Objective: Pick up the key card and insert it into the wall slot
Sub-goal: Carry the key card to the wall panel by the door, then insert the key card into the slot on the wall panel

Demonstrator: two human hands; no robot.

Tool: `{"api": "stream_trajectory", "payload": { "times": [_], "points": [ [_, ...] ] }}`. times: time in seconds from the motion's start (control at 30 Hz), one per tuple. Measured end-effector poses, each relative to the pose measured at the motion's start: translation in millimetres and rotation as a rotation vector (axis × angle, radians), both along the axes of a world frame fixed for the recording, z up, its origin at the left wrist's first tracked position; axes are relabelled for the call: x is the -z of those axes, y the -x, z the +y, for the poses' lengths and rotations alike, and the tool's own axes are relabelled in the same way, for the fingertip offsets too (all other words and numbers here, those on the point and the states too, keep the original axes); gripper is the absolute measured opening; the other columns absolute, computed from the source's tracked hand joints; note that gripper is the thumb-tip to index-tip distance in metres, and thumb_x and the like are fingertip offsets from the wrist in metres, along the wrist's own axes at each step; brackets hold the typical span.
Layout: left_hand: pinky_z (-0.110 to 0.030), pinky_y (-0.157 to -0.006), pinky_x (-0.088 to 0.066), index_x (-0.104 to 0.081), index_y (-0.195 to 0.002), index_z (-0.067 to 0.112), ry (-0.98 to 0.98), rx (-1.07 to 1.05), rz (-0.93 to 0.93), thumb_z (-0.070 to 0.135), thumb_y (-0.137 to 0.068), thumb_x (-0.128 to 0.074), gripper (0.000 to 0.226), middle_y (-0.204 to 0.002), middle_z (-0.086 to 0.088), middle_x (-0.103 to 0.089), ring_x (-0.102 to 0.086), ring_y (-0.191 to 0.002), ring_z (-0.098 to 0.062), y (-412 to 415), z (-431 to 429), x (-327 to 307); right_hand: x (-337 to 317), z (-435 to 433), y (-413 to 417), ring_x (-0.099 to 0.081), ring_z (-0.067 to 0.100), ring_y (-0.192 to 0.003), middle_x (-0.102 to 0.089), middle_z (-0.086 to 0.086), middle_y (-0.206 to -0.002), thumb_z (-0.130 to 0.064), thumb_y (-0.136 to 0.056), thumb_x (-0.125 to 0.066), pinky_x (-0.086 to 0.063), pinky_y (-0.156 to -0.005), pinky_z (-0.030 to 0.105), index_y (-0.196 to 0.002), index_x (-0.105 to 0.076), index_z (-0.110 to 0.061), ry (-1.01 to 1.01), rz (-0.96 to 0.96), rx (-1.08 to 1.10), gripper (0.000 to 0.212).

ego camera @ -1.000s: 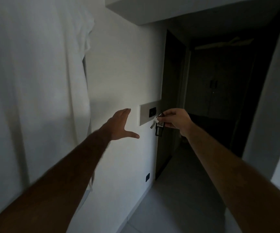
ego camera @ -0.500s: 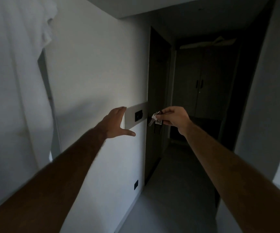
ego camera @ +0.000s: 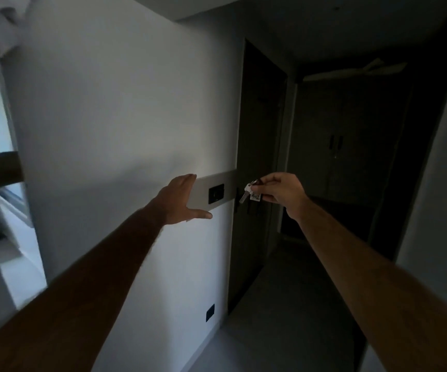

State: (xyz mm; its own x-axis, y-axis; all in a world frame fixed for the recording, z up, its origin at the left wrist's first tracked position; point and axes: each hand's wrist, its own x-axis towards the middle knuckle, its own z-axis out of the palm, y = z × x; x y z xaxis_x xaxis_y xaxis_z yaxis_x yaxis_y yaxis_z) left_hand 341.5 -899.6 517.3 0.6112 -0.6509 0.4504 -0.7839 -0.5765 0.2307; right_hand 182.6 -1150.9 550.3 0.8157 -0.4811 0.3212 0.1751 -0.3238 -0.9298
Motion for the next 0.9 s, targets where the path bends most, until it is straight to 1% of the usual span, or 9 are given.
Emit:
{"api": "stream_trajectory", "payload": {
  "times": [0.1,0.23,0.37,0.47,0.57,0.67,0.77,0.83,0.9],
  "points": [
    [-0.040,-0.116,-0.028,-0.017,-0.156,0.015,-0.019,-0.013,-0.003,0.096,-0.048,-0.053,0.140,-0.164,-0.006,-0.025,-0.027,-0.148,-0.024,-14.0,-16.8,5.2,7.3,-24.0,-18.1,-0.076,0.019,-0.094,-0.078,0.009,-0.101,-0.009,-0.073,-0.084,-0.062,-0.081,0.031,-0.104,-0.071,-0.002,-0.006,0.008,-0.021,0.034],
    [-0.039,-0.119,-0.023,-0.018,-0.157,0.013,-0.033,-0.027,-0.022,0.101,-0.050,-0.041,0.141,-0.165,-0.008,-0.023,-0.023,-0.150,-0.025,-43.9,-36.3,1.7,10.2,-44.6,-49.6,-0.074,0.017,-0.094,-0.077,0.007,-0.100,-0.009,-0.074,-0.083,-0.059,-0.071,0.022,-0.104,-0.071,-0.003,-0.006,0.002,-0.025,0.033],
    [-0.040,-0.122,-0.019,-0.018,-0.157,0.013,-0.024,-0.018,-0.030,0.104,-0.049,-0.035,0.143,-0.166,-0.009,-0.021,-0.020,-0.152,-0.025,-81.7,-54.7,-7.7,7.0,-60.9,-89.3,-0.074,0.021,-0.096,-0.077,0.013,-0.103,-0.006,-0.074,-0.083,-0.061,-0.074,0.024,-0.103,-0.071,0.000,-0.010,-0.006,-0.029,0.032],
    [-0.039,-0.122,-0.017,-0.017,-0.158,0.014,-0.019,-0.017,-0.034,0.101,-0.049,-0.043,0.141,-0.166,-0.008,-0.020,-0.018,-0.152,-0.024,-114.6,-71.6,-16.6,0.4,-77.1,-121.5,-0.074,0.023,-0.094,-0.077,0.014,-0.102,-0.004,-0.073,-0.084,-0.061,-0.074,0.025,-0.105,-0.070,0.002,-0.021,-0.029,-0.034,0.035],
    [-0.040,-0.123,-0.018,-0.016,-0.158,0.015,-0.033,-0.013,-0.040,0.095,-0.052,-0.051,0.137,-0.167,-0.007,-0.019,-0.017,-0.152,-0.023,-140.9,-91.7,-19.7,0.0,-93.8,-147.5,-0.074,0.019,-0.089,-0.076,0.014,-0.103,-0.003,-0.074,-0.083,-0.061,-0.070,0.022,-0.107,-0.068,0.004,-0.034,-0.039,-0.042,0.037],
    [-0.038,-0.123,-0.018,-0.018,-0.157,0.014,-0.036,-0.002,-0.051,0.098,-0.048,-0.048,0.142,-0.166,-0.007,-0.020,-0.018,-0.152,-0.023,-157.1,-111.0,-16.9,6.2,-110.8,-170.5,-0.073,0.012,-0.079,-0.075,0.013,-0.100,-0.002,-0.074,-0.083,-0.058,-0.061,0.017,-0.105,-0.068,0.002,-0.047,-0.036,-0.046,0.034],
    [-0.038,-0.124,-0.017,-0.018,-0.157,0.012,-0.038,0.004,-0.035,0.105,-0.040,-0.039,0.151,-0.166,-0.009,-0.020,-0.017,-0.152,-0.023,-176.2,-131.6,-11.0,9.6,-134.0,-195.1,-0.072,0.014,-0.081,-0.075,0.014,-0.101,-0.004,-0.074,-0.083,-0.057,-0.059,0.015,-0.106,-0.069,0.004,-0.052,-0.029,-0.050,0.036],
    [-0.038,-0.124,-0.016,-0.017,-0.158,0.013,-0.035,-0.004,-0.013,0.099,-0.046,-0.047,0.145,-0.166,-0.008,-0.019,-0.015,-0.153,-0.022,-189.1,-144.6,-8.5,9.6,-151.7,-211.1,-0.073,0.017,-0.086,-0.076,0.014,-0.102,-0.005,-0.073,-0.084,-0.057,-0.061,0.017,-0.106,-0.070,0.003,-0.042,-0.025,-0.054,0.036],
    [-0.036,-0.123,-0.015,-0.015,-0.158,0.013,-0.029,-0.019,-0.004,0.092,-0.052,-0.052,0.137,-0.167,-0.008,-0.017,-0.014,-0.153,-0.022,-200.9,-159.1,-7.3,8.4,-169.8,-226.0,-0.072,0.016,-0.083,-0.075,0.014,-0.101,-0.004,-0.074,-0.083,-0.058,-0.061,0.017,-0.105,-0.069,0.003,-0.041,-0.023,-0.073,0.035]
  ]
}}
